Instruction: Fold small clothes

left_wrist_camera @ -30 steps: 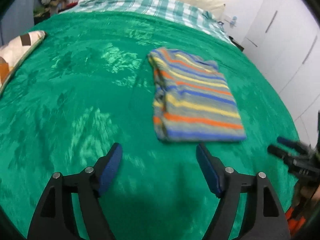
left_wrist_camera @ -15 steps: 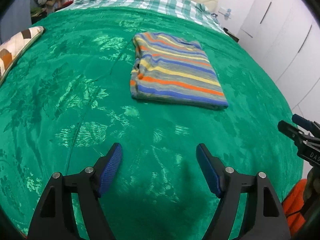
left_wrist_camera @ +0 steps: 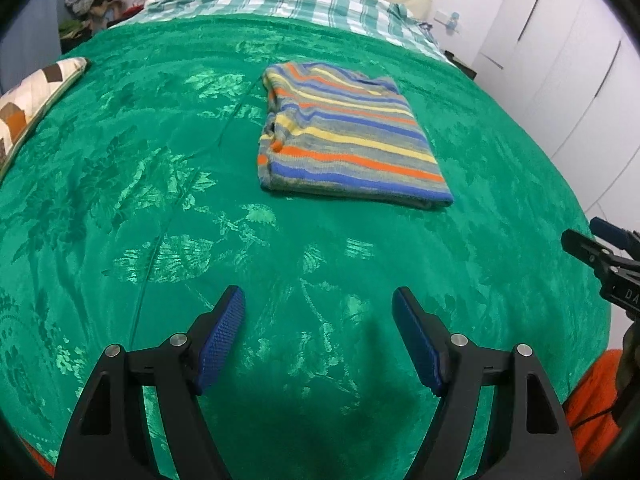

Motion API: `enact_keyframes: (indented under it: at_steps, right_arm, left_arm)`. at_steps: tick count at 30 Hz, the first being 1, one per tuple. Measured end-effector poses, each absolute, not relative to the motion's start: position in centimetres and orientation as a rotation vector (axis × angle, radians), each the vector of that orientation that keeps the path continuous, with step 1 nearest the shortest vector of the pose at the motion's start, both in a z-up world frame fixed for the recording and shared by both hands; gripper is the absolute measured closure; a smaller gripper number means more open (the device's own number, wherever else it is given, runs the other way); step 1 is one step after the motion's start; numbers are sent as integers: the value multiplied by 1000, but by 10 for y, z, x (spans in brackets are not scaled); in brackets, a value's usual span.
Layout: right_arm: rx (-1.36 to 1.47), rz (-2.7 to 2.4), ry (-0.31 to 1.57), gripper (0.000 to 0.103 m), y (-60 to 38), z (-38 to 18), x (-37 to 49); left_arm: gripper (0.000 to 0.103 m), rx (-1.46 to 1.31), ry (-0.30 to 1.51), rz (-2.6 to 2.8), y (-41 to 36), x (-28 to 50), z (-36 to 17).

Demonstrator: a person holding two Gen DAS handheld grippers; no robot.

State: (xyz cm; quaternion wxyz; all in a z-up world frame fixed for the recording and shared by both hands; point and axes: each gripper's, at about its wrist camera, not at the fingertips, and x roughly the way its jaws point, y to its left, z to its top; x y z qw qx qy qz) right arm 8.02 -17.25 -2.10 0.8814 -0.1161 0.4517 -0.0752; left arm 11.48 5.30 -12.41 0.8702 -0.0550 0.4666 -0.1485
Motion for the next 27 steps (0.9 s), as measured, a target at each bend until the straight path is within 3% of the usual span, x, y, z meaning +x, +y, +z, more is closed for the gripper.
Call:
enact_keyframes:
  at_steps: [14,20,27]
  right_arm:
    - [-204,-130,981,21,-185,-37,92]
    - [86,51,970,21,-225,-48,136]
    - [501,342,940,21,-242,-84,231]
  left_arm:
    - [25,-93,984,-319,66,131,-124]
    - [21,-340,954,-444,109,202,-101]
    - [22,-328,1032,-510,90,290,-125]
